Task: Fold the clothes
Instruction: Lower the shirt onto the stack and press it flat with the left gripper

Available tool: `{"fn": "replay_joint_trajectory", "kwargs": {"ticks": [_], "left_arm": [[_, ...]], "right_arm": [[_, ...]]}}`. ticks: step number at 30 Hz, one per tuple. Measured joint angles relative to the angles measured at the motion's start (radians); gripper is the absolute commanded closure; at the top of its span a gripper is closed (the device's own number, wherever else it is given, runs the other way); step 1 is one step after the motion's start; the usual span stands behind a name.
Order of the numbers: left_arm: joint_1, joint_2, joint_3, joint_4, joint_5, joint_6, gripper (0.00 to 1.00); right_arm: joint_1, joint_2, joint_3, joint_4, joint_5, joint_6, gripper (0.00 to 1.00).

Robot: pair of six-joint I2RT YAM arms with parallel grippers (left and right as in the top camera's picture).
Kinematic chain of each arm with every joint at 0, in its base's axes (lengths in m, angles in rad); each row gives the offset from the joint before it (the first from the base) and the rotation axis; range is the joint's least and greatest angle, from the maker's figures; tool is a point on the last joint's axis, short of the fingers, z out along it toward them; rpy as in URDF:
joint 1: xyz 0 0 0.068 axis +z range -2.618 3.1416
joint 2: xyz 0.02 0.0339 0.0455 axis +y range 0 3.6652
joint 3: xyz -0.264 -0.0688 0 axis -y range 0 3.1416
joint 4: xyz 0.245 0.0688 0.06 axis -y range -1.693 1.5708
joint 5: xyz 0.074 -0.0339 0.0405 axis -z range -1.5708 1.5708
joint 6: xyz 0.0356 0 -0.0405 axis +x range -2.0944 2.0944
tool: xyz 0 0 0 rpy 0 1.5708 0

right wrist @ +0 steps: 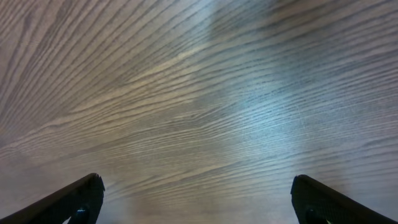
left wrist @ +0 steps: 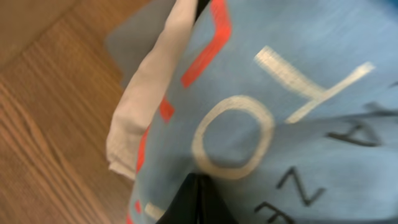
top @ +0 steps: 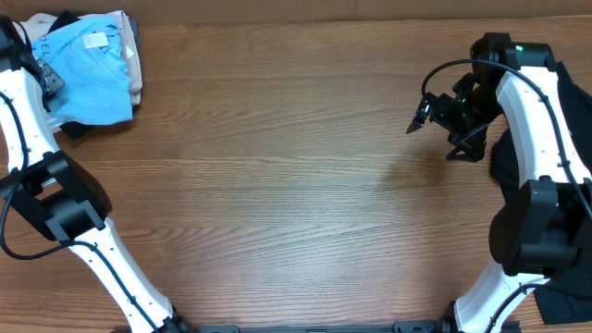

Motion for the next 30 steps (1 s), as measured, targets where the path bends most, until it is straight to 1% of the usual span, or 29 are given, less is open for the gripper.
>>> {"fn": "replay_joint_trajectory", "kwargs": {"ticks": [6, 11, 16, 21, 26, 30], "left_arm": [[-0.057, -0.028, 0.115, 0.02, 0.062, -0.01, 0.96], [-0.132, -0.057, 0.135, 0.062, 0.09, -0.016, 0.96], [-0.195, -0.042, 0.135, 0.107, 0.104, -0.023, 0.96], [-0.211, 0.027, 0.135, 0.163, 0.11, -0.026, 0.96], [-0.199, 0.145, 0.135, 0.175, 0.112, -0.03, 0.95], [-0.197, 0.184, 0.135, 0.198, 0.118, -0.029, 0.95]], "right_arm": [[0.0, 0.0, 0.0, 0.008, 0.0, 0.001, 0.0], [0.0, 0.0, 0.0, 0.008, 0.0, 0.0, 0.0], [0.0, 0.0, 0.0, 0.007, 0.0, 0.0, 0.0], [0.0, 0.0, 0.0, 0.0, 0.0, 0.001, 0.0], [0.0, 0.0, 0.0, -0.007, 0.0, 0.0, 0.0], [0.0, 0.0, 0.0, -0.008, 0.0, 0.001, 0.0]]}}
